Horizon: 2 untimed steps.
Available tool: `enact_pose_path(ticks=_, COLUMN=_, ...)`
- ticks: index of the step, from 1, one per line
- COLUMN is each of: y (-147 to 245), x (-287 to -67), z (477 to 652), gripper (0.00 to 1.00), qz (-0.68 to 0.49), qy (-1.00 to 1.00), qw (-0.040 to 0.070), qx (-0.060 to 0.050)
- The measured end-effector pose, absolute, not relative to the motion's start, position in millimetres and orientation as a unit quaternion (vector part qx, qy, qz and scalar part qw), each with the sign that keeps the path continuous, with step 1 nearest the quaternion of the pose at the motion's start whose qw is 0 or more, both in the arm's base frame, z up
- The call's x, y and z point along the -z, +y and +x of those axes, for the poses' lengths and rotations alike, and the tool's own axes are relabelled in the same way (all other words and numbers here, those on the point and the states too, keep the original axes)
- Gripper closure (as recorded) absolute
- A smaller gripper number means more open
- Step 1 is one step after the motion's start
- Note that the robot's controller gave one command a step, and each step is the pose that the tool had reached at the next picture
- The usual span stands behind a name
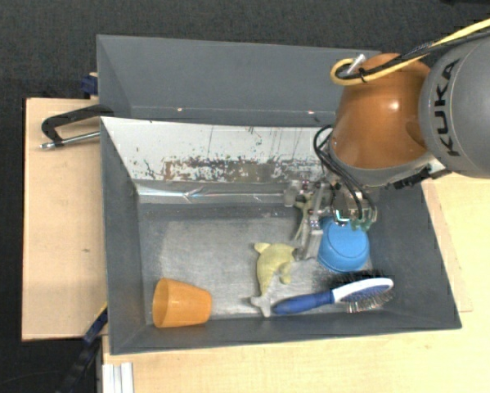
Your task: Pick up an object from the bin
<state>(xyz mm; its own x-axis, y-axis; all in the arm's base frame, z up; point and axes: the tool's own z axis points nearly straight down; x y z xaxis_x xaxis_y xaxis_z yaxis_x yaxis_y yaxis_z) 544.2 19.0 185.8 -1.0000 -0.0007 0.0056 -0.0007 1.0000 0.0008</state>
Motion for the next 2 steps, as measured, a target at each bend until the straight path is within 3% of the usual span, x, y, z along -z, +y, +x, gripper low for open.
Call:
enact_pose_path(ticks=1, y=8.6, x=-98.8, z=495.5, gripper=0.0, qz=0.097, qy=-0.995, qw=0.003, qx=0.0)
enact_pose_path(ticks=2, y=8.8, x=-101.6, z=497.6, gripper=1.0, qz=0.096, qy=-0.995, qw=-0.001, qx=0.0)
